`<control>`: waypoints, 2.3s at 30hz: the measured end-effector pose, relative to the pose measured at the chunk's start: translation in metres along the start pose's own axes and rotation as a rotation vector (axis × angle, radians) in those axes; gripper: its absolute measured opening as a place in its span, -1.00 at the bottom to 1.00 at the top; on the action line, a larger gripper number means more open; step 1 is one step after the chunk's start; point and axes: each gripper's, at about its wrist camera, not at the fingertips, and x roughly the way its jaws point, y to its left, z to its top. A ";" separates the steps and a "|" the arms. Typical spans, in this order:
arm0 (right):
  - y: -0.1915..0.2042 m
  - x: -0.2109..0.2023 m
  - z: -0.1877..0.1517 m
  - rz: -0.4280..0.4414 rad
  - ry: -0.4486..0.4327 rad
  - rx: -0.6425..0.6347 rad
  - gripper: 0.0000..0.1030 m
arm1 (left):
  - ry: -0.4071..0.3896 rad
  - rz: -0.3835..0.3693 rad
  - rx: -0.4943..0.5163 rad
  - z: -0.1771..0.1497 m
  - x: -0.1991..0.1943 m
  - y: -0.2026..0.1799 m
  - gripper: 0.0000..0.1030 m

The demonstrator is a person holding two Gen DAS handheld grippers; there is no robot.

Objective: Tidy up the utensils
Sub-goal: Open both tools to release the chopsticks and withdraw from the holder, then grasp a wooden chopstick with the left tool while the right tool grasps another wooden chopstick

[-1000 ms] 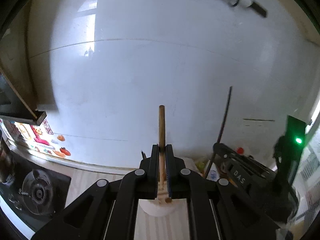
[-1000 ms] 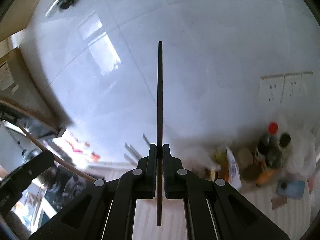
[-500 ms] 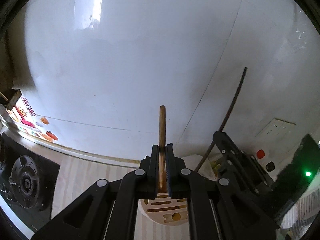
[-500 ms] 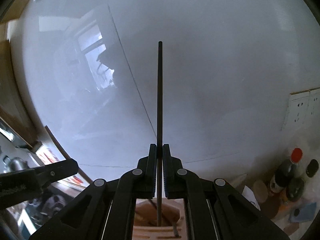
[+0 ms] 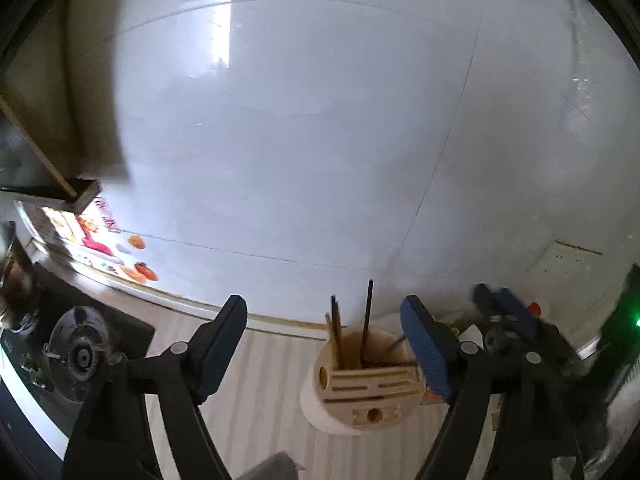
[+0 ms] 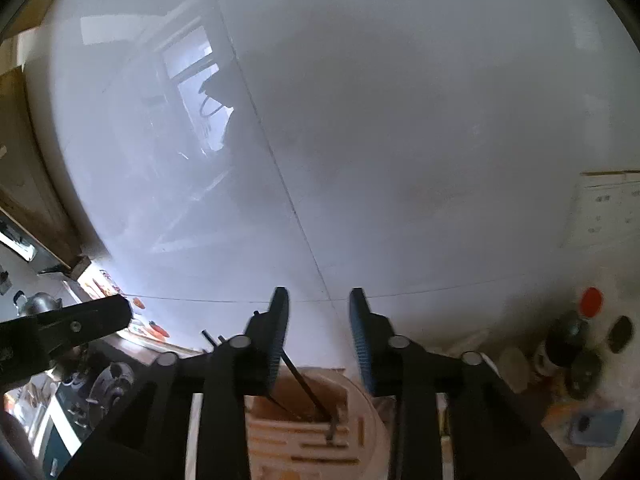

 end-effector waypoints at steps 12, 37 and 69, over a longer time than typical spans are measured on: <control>-0.064 -0.082 -0.060 -0.169 0.096 0.087 0.78 | 0.089 0.130 0.041 -0.099 0.011 -0.009 1.00; -0.223 -0.035 -0.330 -0.401 0.815 0.087 -0.71 | 0.607 0.129 0.358 -0.319 0.156 -0.161 0.96; -0.267 -0.091 -0.339 -0.392 0.765 0.182 -0.85 | 0.630 0.068 0.302 -0.313 0.118 -0.124 -0.91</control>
